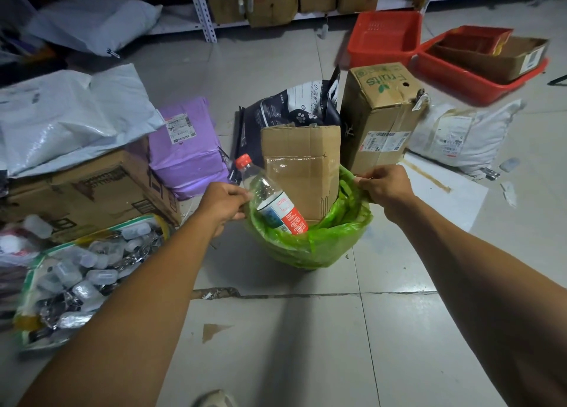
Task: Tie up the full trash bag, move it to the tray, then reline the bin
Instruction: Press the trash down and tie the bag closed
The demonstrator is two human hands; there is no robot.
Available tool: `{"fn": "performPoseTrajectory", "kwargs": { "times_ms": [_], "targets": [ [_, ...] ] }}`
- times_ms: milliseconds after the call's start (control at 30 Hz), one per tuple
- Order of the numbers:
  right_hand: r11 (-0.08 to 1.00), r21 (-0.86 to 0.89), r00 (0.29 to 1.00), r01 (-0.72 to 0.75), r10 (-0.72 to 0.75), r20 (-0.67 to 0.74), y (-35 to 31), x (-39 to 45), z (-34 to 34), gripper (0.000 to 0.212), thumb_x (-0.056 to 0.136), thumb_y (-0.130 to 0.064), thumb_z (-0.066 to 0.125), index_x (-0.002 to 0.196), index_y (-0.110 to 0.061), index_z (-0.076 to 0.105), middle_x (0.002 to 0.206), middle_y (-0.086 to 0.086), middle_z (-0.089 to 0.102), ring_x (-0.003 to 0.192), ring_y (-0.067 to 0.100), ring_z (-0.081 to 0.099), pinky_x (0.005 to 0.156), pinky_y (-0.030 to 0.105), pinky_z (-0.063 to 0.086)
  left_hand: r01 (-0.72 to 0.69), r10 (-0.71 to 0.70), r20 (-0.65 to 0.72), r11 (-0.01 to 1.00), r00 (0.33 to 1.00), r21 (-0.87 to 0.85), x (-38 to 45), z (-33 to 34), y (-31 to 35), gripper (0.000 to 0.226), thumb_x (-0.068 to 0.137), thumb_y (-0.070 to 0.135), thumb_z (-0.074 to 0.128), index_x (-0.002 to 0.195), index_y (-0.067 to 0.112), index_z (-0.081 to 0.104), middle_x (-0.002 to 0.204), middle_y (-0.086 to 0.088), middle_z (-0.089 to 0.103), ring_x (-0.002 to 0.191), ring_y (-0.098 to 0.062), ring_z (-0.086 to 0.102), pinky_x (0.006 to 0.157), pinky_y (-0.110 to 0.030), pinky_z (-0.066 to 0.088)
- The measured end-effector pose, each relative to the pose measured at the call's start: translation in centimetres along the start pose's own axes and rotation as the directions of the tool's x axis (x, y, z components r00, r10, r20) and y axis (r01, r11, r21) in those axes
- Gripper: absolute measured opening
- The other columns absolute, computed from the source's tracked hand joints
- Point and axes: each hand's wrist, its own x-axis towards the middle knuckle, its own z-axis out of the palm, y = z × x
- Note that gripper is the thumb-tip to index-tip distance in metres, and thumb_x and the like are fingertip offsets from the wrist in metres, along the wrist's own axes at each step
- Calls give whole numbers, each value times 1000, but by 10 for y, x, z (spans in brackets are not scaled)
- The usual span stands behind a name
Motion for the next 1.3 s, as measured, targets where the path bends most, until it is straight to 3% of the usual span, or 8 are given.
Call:
{"fn": "performPoseTrajectory", "kwargs": {
  "times_ms": [167, 367, 467, 600, 767, 933, 1133, 1300],
  "targets": [
    [998, -50, 999, 31, -32, -15, -3, 2, 1, 10, 83, -14, 72, 89, -8, 77, 84, 14, 73, 81, 30, 71, 77, 45, 61, -4, 5, -23, 1000, 1000, 25, 3, -4, 1, 12, 86, 2, 69, 78, 11, 67, 80, -6, 67, 65, -13, 62, 56, -21, 58],
    [999, 14, 997, -36, 35, 65, -9, -6, 0, 19, 91, -4, 54, 92, -4, 73, 81, 11, 66, 75, 22, 60, 75, 39, 56, 89, -86, 102, 995, 991, -32, 2, 0, 5, 11, 97, 7, 54, 103, 3, 63, 92, -12, 67, 76, -21, 64, 78, -43, 57],
    [993, 62, 989, -104, 96, 116, -8, -8, -2, 19, 97, -12, 53, 95, -5, 71, 83, 11, 64, 75, 22, 61, 77, 36, 55, 92, -92, 105, 996, 990, 2, 0, 0, 6, 21, 98, 12, 51, 113, 2, 63, 97, -13, 67, 82, -23, 63, 78, -41, 54],
    [992, 5, 984, -125, 123, 131, -3, -7, -1, 23, 97, -13, 52, 103, 0, 70, 87, 16, 62, 76, 25, 60, 69, 34, 55, 118, -119, 90, 993, 989, 21, -2, 2, 10, 18, 100, 16, 47, 97, 11, 64, 69, 1, 60, 51, -12, 59, 62, -28, 36],
    [979, -21, 965, -205, 206, 160, -3, -7, -2, 26, 95, -14, 51, 109, 1, 66, 88, 14, 63, 77, 24, 61, 69, 33, 52, 107, -106, 118, 994, 987, 1, -3, 2, 7, 16, 98, 25, 52, 98, 15, 64, 83, -2, 66, 82, -20, 60, 89, -48, 40],
    [952, 20, 908, -305, 284, 306, 3, -11, -5, 25, 99, -23, 45, 100, -7, 64, 101, 11, 66, 91, 27, 64, 86, 42, 53, 16, -15, 25, 998, 1000, -65, 1, 2, 7, 5, 90, 11, 66, 85, 11, 64, 79, -7, 67, 65, -16, 61, 76, -39, 56],
    [982, 42, 959, -183, 168, 229, 3, -9, -2, 30, 95, 2, 40, 77, -7, 63, 72, 12, 59, 62, 22, 58, 60, 32, 54, -45, 41, -96, 998, 994, -41, 1, 2, 13, 13, 85, 6, 67, 80, 17, 66, 73, 0, 66, 57, -11, 59, 42, -18, 48],
    [982, 31, 962, -186, 175, 211, 6, -8, -1, 33, 94, 6, 43, 76, -7, 67, 74, 14, 62, 69, 25, 62, 75, 41, 57, -43, 36, -63, 992, 997, -121, -1, 0, 22, 16, 89, 1, 59, 83, 13, 68, 77, -5, 68, 62, -14, 64, 55, -29, 55]
  ]
}}
